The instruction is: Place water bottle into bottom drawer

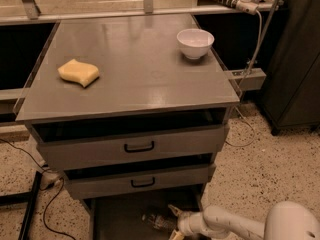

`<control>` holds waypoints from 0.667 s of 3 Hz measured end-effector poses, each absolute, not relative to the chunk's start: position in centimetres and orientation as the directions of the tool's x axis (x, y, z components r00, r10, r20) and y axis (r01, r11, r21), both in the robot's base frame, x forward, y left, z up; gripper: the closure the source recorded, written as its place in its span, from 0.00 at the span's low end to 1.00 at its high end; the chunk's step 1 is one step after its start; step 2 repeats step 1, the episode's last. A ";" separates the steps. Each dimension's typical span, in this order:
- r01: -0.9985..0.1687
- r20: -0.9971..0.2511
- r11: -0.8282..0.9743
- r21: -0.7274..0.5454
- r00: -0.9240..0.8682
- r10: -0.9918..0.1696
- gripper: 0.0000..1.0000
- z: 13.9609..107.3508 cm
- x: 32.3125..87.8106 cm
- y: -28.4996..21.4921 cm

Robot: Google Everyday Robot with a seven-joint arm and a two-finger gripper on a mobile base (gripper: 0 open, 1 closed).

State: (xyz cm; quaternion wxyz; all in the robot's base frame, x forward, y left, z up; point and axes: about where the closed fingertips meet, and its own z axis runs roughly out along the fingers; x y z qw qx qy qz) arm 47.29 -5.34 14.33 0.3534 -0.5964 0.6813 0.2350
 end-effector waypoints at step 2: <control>-0.979 -0.762 0.178 -0.101 -0.039 -0.647 0.00 14.3 47.3 -5.3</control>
Offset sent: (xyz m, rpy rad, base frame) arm 0.0000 0.0000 0.0000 0.0000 0.0000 0.0000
